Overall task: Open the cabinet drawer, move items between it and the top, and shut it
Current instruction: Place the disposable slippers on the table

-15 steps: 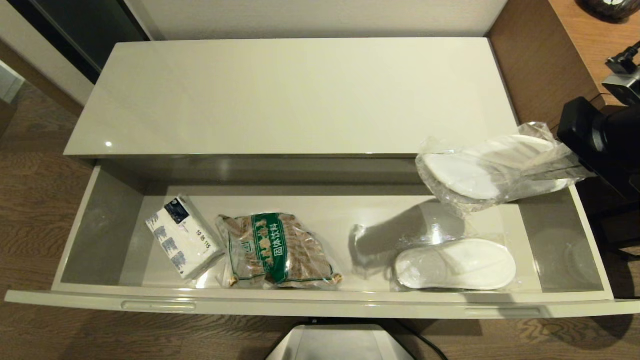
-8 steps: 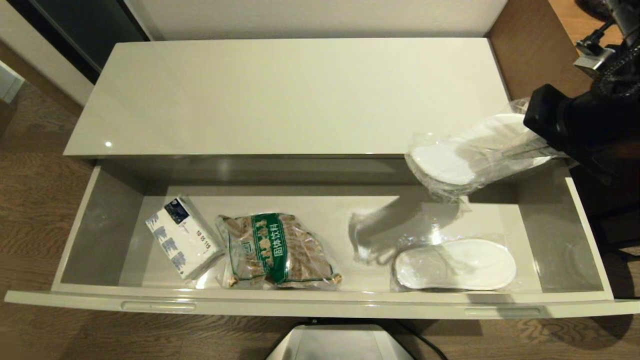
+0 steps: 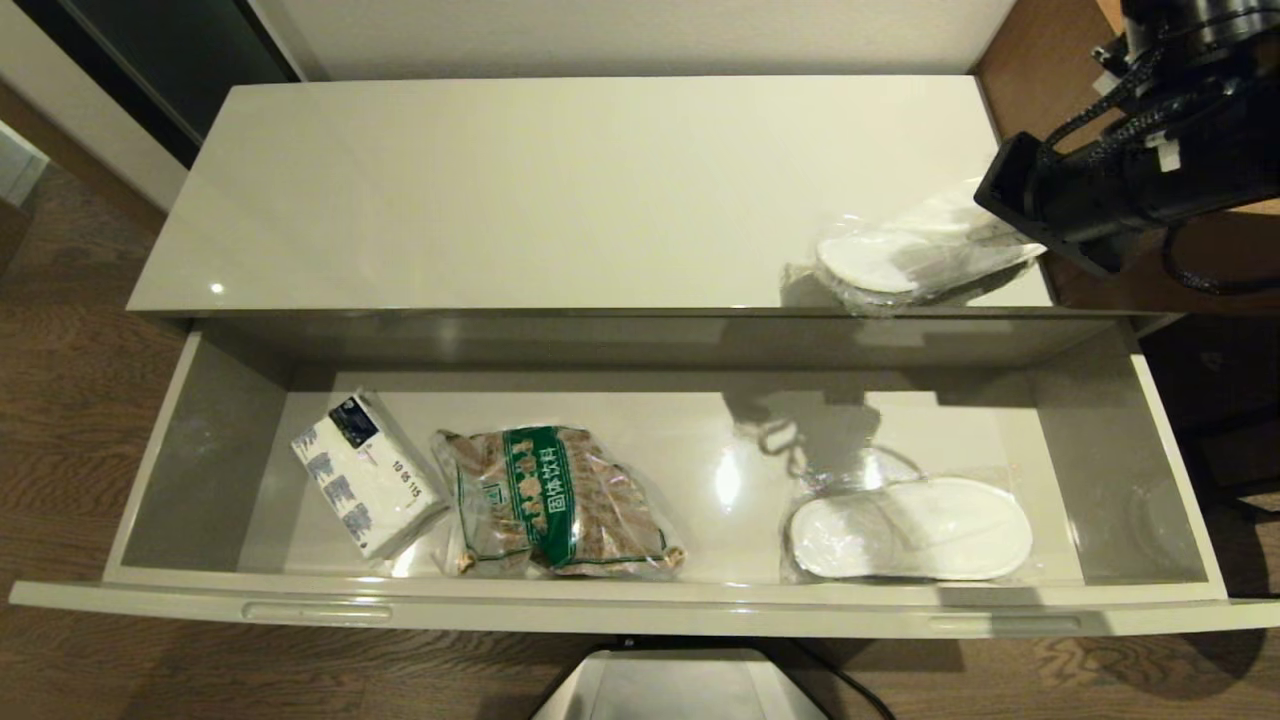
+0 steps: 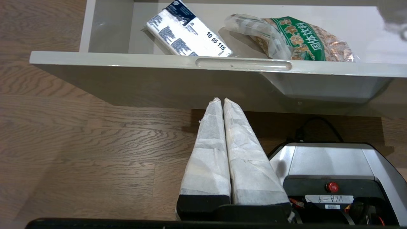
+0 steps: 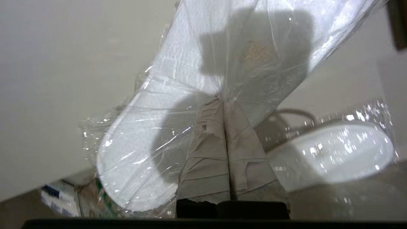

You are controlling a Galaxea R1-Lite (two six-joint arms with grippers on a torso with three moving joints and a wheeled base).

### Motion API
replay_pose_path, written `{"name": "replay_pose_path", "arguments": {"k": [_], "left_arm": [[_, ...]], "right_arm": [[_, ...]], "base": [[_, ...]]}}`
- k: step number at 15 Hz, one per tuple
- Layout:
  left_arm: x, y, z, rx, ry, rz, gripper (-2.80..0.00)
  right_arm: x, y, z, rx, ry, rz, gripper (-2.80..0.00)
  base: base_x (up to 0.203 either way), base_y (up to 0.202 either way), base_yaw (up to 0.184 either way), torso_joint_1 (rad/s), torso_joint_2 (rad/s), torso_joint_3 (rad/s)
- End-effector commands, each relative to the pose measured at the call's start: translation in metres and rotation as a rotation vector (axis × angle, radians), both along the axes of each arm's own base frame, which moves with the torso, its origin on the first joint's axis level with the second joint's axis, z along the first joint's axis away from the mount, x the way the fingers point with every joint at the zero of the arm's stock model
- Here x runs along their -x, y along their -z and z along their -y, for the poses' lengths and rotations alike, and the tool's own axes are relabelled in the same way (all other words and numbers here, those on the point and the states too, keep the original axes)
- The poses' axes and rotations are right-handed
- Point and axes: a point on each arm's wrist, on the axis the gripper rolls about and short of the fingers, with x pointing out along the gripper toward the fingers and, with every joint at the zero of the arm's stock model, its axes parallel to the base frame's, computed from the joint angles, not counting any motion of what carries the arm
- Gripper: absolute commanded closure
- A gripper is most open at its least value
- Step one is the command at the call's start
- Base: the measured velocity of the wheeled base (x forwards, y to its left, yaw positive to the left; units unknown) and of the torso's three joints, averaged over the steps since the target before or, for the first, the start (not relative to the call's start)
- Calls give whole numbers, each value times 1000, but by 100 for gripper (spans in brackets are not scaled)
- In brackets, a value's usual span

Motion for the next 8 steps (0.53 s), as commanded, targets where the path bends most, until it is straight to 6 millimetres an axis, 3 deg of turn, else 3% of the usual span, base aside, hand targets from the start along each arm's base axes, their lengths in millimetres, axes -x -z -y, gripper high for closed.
{"name": "replay_pose_path", "arguments": {"k": [1, 5, 8], "left_arm": [[0, 0, 0, 0, 0, 1, 0], [0, 0, 0, 0, -2, 1, 0], [0, 0, 0, 0, 0, 1, 0]], "right_arm": [[-46, 26, -2, 17, 19, 8, 0], [-98, 50, 2, 164, 51, 161, 0], [-110, 56, 5, 213, 72, 199, 0]], "base": [[0, 0, 0, 0, 0, 0], [0, 0, 0, 0, 0, 0], [0, 0, 0, 0, 0, 0]]}}
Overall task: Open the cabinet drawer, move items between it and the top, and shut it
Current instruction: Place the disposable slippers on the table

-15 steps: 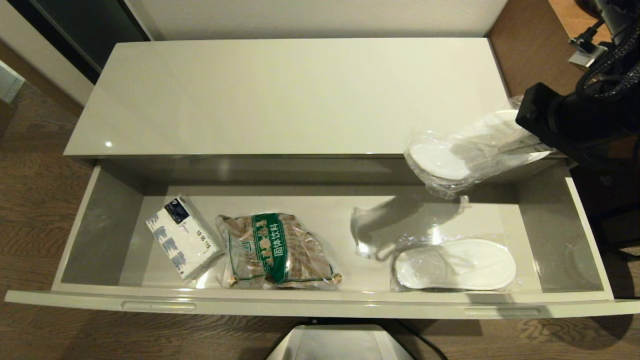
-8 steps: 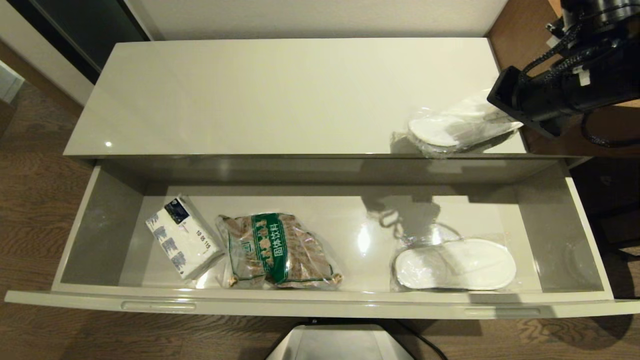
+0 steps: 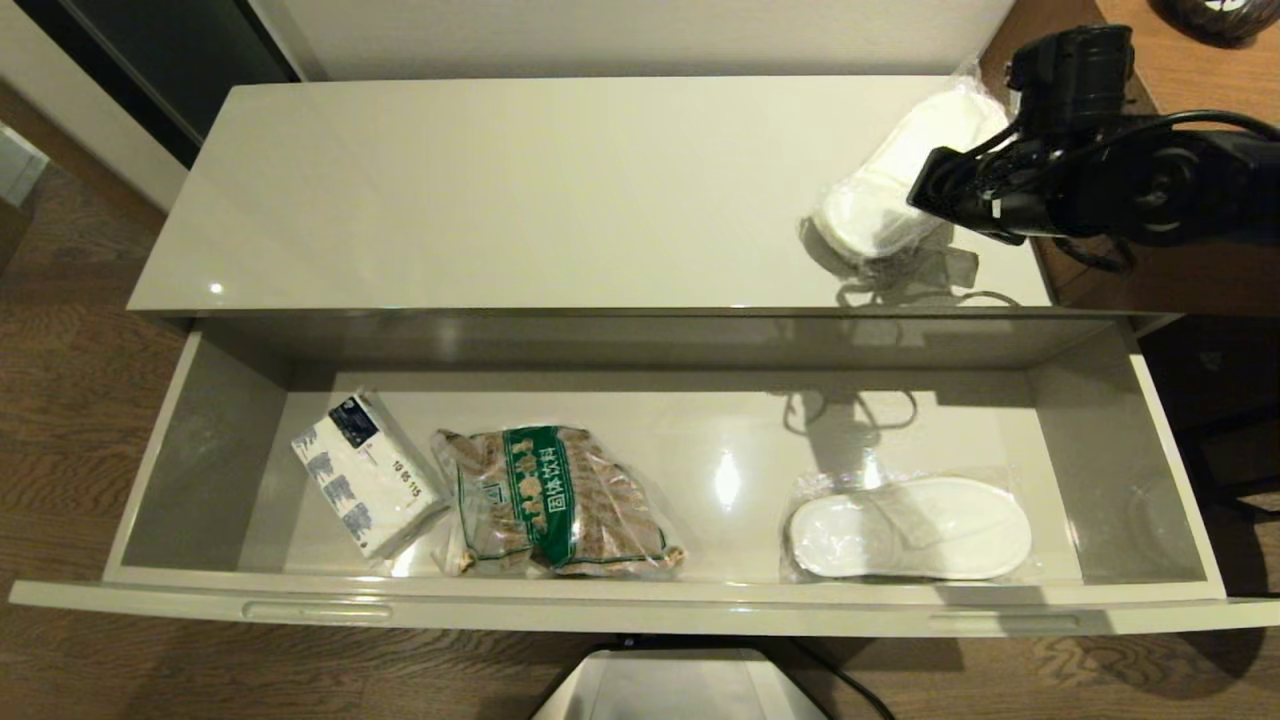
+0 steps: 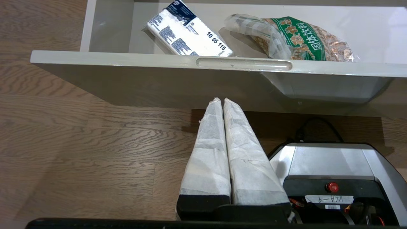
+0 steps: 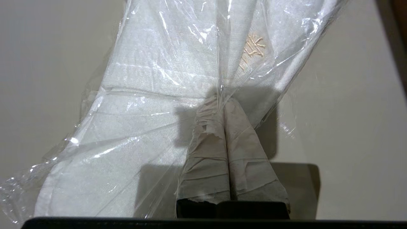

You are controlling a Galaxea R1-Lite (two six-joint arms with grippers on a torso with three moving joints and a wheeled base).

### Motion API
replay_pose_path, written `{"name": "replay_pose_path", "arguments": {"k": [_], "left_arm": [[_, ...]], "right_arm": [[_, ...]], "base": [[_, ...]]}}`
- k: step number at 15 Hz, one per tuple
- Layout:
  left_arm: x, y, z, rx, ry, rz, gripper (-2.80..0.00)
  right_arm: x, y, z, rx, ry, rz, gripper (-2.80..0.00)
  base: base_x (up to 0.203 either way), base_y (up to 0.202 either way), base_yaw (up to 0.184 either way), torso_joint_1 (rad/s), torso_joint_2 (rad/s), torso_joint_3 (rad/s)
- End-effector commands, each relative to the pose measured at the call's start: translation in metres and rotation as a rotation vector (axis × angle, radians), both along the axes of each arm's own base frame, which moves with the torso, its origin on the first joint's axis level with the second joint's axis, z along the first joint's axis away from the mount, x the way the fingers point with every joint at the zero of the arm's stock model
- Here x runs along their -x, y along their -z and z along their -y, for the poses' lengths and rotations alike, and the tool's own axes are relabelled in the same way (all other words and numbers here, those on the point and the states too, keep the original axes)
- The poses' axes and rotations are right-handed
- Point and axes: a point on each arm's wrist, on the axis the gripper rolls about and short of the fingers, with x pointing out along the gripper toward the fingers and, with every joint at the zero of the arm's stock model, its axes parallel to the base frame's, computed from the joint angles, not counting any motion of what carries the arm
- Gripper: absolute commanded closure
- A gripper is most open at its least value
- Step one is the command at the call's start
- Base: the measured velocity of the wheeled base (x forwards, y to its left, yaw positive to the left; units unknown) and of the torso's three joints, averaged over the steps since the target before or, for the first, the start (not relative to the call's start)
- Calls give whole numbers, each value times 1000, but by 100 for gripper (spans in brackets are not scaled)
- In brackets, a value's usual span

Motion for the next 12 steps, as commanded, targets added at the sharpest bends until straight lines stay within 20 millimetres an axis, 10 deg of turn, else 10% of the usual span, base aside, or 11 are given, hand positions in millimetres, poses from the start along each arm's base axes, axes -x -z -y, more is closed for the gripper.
{"name": "replay_pose_path", "arguments": {"k": [1, 2, 3, 12], "left_arm": [[0, 0, 0, 0, 0, -1, 0], [0, 0, 0, 0, 0, 1, 0], [0, 0, 0, 0, 0, 1, 0], [0, 0, 0, 0, 0, 1, 0]], "right_arm": [[-13, 19, 0, 16, 23, -46, 0], [-12, 19, 1, 36, 64, -46, -238], [-10, 16, 2, 44, 77, -41, -280], [54, -48, 20, 12, 53, 66, -280]], "base": [[0, 0, 0, 0, 0, 0], [0, 0, 0, 0, 0, 0], [0, 0, 0, 0, 0, 0], [0, 0, 0, 0, 0, 0]]}}
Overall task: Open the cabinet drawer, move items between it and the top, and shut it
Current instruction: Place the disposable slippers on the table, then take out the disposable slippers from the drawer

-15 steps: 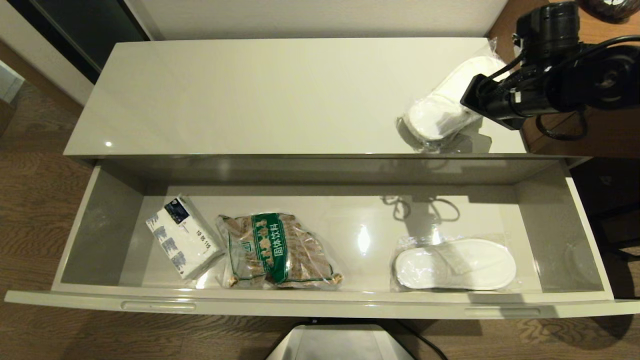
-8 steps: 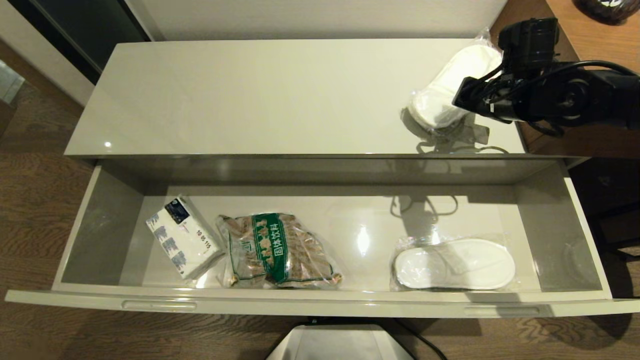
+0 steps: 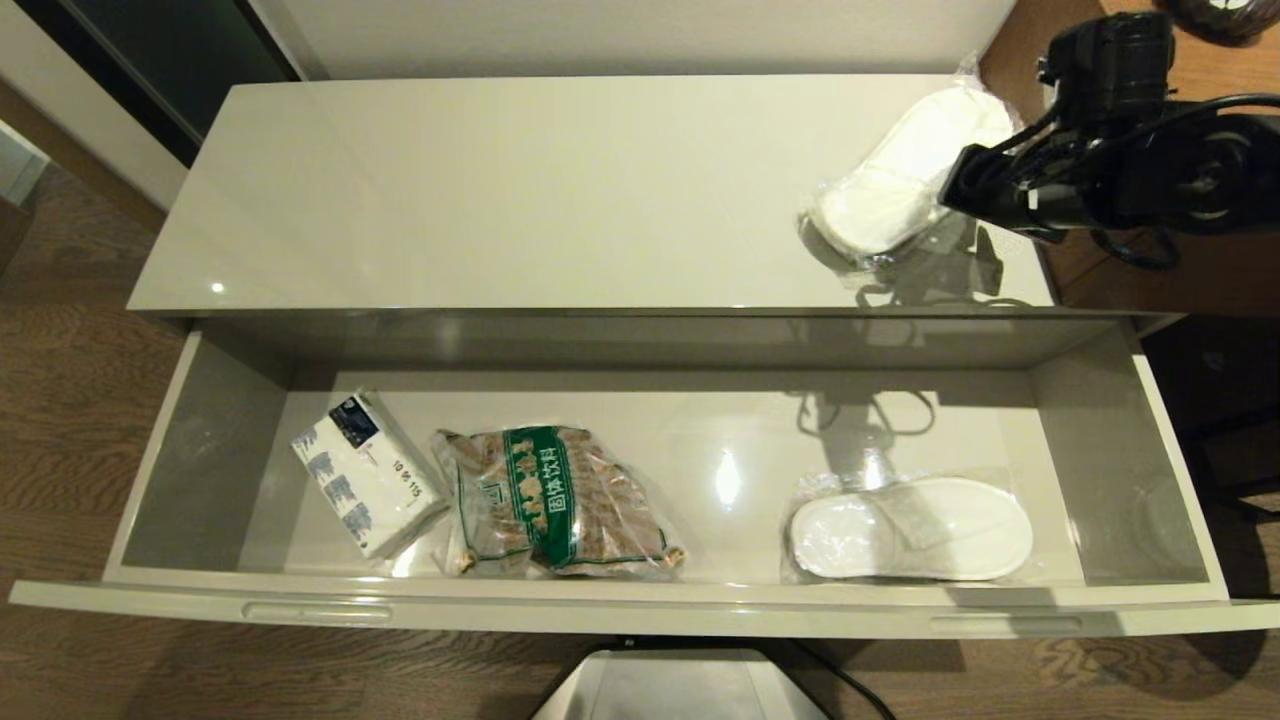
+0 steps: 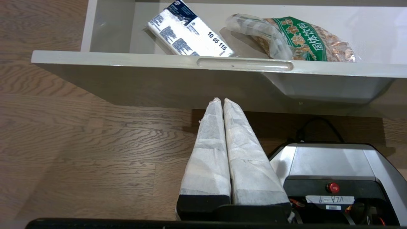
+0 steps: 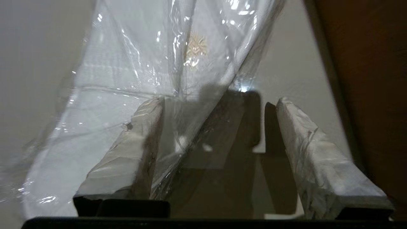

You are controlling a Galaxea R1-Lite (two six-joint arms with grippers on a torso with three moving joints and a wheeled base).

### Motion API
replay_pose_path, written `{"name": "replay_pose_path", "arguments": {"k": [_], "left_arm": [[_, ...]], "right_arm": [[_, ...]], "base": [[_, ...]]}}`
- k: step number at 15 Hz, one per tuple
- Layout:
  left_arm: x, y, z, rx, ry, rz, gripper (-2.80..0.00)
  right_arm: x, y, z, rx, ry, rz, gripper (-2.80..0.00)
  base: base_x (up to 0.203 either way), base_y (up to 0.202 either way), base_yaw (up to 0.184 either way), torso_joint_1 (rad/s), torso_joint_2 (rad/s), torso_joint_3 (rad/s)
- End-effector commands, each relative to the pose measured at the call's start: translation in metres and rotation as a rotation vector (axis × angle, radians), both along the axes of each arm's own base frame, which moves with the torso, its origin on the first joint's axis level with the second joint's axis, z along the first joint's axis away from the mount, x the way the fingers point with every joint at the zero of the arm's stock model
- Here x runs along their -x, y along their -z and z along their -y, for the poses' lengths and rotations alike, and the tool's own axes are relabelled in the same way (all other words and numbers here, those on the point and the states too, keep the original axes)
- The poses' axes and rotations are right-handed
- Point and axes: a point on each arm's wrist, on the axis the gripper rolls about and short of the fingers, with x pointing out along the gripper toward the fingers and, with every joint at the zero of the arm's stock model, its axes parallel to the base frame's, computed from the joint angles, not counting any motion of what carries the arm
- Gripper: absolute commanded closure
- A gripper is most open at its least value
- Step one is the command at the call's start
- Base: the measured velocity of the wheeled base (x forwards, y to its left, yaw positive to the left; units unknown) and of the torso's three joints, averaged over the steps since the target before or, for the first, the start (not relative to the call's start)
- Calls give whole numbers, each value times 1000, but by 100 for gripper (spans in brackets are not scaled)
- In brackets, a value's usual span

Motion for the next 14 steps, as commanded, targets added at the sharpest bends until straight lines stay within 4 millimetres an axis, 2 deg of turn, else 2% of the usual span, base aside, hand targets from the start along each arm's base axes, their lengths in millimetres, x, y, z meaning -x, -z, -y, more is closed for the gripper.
{"name": "replay_pose_path", "arguments": {"k": [1, 4, 6, 8, 10, 12, 13, 14], "left_arm": [[0, 0, 0, 0, -1, 1, 0], [0, 0, 0, 0, -1, 1, 0], [0, 0, 0, 0, -1, 1, 0], [0, 0, 0, 0, -1, 1, 0], [0, 0, 0, 0, -1, 1, 0], [0, 0, 0, 0, -1, -1, 0], [0, 0, 0, 0, -1, 1, 0], [0, 0, 0, 0, -1, 1, 0]], "right_arm": [[45, -40, 8, -11, 6, 73, -280], [110, -69, 20, -16, 10, 83, -280], [155, -77, 27, -22, 11, 43, -280], [198, -71, 31, -62, 5, -51, -280], [235, -56, 35, -103, 9, -162, -280], [276, -40, 44, -140, 20, -195, -280], [294, -25, 48, -148, 27, -225, 0], [309, -9, 51, -153, 35, -259, 0]], "base": [[0, 0, 0, 0, 0, 0], [0, 0, 0, 0, 0, 0], [0, 0, 0, 0, 0, 0], [0, 0, 0, 0, 0, 0], [0, 0, 0, 0, 0, 0], [0, 0, 0, 0, 0, 0], [0, 0, 0, 0, 0, 0], [0, 0, 0, 0, 0, 0]]}}
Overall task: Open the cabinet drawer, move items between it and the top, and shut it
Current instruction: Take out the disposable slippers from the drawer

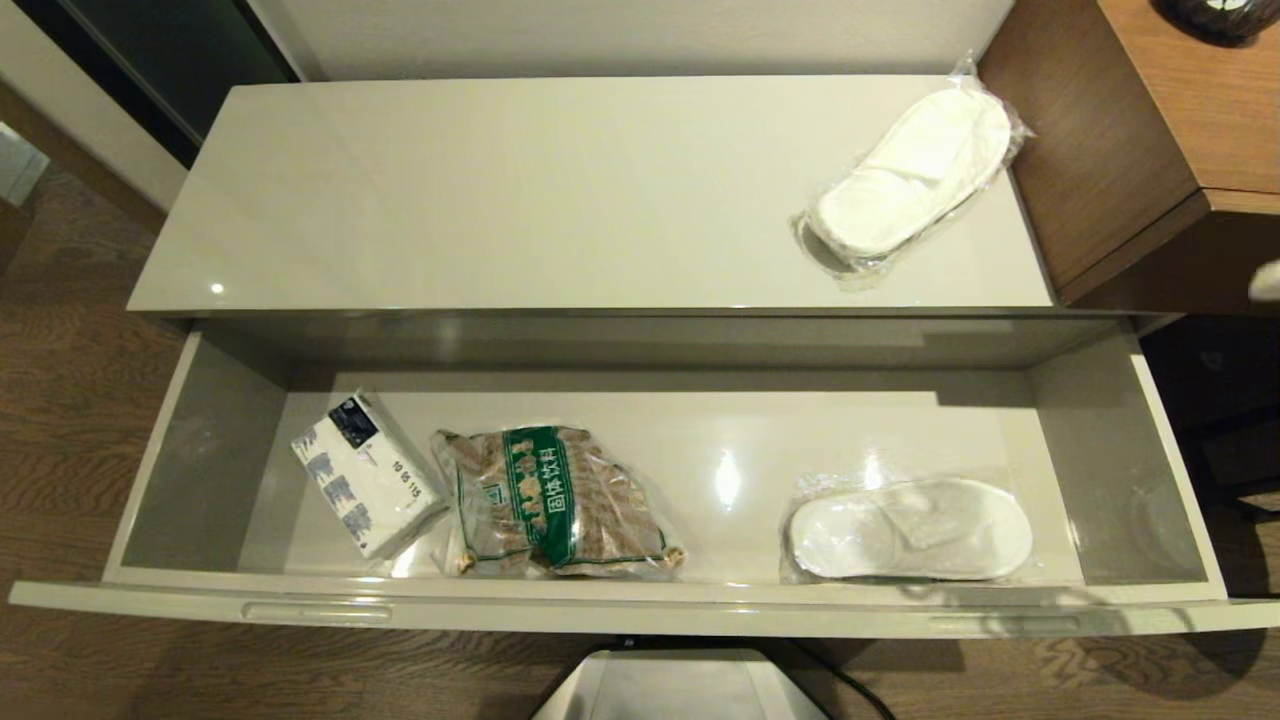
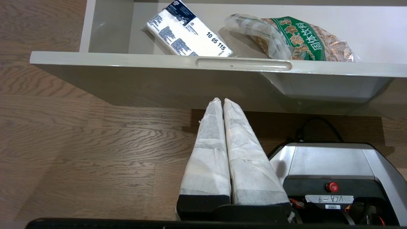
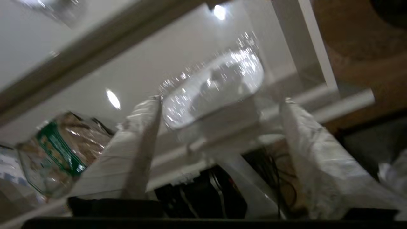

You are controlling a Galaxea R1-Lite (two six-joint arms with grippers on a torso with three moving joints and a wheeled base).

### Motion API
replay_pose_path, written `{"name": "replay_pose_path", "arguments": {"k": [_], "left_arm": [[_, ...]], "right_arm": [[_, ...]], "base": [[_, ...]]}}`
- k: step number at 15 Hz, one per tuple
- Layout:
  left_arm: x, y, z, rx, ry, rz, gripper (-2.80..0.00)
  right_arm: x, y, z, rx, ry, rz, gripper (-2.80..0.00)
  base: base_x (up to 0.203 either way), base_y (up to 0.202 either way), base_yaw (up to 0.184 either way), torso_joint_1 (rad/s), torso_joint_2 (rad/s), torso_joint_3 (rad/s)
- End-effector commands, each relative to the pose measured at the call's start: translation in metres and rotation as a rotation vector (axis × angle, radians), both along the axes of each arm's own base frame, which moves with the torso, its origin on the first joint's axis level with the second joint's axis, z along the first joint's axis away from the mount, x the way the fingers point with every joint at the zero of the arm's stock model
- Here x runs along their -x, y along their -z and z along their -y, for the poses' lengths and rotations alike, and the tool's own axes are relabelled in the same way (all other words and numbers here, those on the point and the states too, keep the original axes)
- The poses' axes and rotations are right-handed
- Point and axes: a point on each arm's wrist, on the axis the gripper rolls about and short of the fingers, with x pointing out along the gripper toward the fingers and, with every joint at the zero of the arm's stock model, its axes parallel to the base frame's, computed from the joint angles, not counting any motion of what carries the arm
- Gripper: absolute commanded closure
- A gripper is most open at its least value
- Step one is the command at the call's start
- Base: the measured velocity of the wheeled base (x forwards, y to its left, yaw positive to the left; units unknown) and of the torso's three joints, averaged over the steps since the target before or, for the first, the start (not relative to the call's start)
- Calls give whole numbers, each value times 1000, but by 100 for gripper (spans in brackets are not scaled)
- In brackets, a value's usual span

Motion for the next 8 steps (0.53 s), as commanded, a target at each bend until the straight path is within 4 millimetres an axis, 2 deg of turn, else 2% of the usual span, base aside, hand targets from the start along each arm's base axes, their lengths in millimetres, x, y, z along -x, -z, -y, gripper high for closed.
{"name": "replay_pose_path", "arguments": {"k": [1, 4, 6, 8], "left_arm": [[0, 0, 0, 0, -1, -1, 0], [0, 0, 0, 0, -1, 0, 0], [0, 0, 0, 0, -1, 0, 0], [0, 0, 0, 0, -1, 0, 0]], "right_arm": [[58, 26, 13, -20, 10, 9, 0], [87, 44, 19, -37, -7, -34, 0], [107, 45, 22, -42, -32, -33, 0], [124, 34, 26, -61, -60, -8, 0]], "base": [[0, 0, 0, 0, 0, 0], [0, 0, 0, 0, 0, 0], [0, 0, 0, 0, 0, 0], [0, 0, 0, 0, 0, 0]]}}
